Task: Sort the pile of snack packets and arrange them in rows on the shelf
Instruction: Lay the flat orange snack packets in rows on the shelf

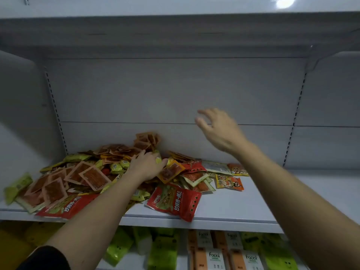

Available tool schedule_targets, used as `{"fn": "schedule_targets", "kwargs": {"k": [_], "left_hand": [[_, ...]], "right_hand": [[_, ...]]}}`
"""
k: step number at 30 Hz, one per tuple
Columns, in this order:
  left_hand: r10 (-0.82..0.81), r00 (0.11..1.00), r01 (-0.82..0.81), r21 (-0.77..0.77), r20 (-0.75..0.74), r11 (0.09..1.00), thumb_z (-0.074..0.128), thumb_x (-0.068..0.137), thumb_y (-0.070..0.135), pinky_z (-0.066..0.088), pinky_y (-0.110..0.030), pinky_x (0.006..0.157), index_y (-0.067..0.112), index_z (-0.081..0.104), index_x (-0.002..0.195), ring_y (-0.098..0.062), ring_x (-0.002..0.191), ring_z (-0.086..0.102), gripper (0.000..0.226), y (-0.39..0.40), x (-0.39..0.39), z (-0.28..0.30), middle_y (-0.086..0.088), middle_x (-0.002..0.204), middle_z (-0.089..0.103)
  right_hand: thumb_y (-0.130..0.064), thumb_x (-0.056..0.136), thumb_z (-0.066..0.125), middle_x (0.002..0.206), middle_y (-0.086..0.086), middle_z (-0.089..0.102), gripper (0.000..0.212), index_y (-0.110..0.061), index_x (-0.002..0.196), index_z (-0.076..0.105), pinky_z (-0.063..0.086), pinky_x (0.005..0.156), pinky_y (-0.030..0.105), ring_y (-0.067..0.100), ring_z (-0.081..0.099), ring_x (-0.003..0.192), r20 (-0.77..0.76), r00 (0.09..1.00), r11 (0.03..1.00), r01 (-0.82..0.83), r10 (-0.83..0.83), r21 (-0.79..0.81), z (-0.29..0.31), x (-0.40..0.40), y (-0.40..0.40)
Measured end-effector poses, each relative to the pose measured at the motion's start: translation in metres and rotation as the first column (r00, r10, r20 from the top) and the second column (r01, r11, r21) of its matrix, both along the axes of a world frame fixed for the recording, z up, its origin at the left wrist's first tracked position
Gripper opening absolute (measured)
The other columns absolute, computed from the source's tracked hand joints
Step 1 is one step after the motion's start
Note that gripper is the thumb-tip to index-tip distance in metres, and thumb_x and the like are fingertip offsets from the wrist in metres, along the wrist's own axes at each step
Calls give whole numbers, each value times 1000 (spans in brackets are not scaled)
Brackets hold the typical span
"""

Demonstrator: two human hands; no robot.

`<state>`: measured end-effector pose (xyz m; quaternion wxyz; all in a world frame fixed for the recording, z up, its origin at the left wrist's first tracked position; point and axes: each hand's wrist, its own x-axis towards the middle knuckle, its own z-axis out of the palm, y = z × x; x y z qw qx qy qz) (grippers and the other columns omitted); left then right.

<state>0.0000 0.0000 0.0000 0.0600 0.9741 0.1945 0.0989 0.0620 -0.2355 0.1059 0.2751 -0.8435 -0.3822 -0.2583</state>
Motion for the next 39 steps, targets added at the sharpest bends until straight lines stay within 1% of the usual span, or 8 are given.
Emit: {"fn": "schedule_targets", "kwargs": {"k": [6,13,17,23,29,33,37,39], "left_hand": [[28,999,-27,30,-24,999,24,100,67,17,-52,120,23,37,153,-27,153,17,71,-8,-1,1,-5,161,33],[45,999,-45,16,0,999,35,97,67,33,-50,115,22,39,153,-28,145,34,72,-17,-6,-12,-6,156,42],[28,998,-22,-102,53,995,54,96,55,47,-43,102,22,44,149,-25,132,50,64,-26,-5,-33,-4,149,49],[8,987,21,-183,158,983,67,93,40,41,-35,99,25,47,146,-20,132,45,59,-26,8,-59,0,144,51],[-48,977,62,-65,208,996,71,88,42,43,-39,101,23,50,144,-24,126,49,63,-19,39,-69,-1,138,57],[-116,974,113,27,193,993,66,92,37,40,-40,101,25,53,143,-22,121,49,54,-5,53,-82,1,134,60],[-155,910,148,46,383,988,61,96,20,46,-33,84,18,68,129,-21,102,61,33,9,53,-83,-2,113,72],[-87,842,180,-126,532,976,63,97,17,49,-21,73,16,72,123,-13,86,67,27,15,51,-76,0,99,74]], "right_hand": [[-58,101,32,160,5,30,62,-23,152,34,22,117,50,28,27,146,-300,941,923,33,-158,-383,-64,24,9],[-61,98,34,153,8,40,63,-24,149,39,32,111,49,30,37,139,-360,919,911,-2,-160,-412,-108,36,12],[-57,97,41,148,9,46,60,-22,145,46,37,108,46,31,41,134,-424,900,943,-50,-100,-329,-131,44,25],[-64,78,35,128,2,63,67,-28,129,60,50,93,43,26,57,116,-497,866,992,-101,48,-82,-167,56,49],[-31,96,55,133,7,57,40,-15,132,57,39,96,34,26,50,124,-468,883,999,-43,42,9,-168,62,57],[-28,99,55,131,3,56,34,-16,130,57,33,89,23,20,49,123,-427,900,994,-42,80,98,-174,75,61],[-26,101,54,124,-7,55,29,-19,129,57,35,91,22,7,49,115,-425,899,975,-11,107,222,-174,86,66],[-22,101,54,123,-9,59,27,-22,127,58,39,91,20,3,53,113,-445,883,952,-10,152,307,-172,91,71]]}}
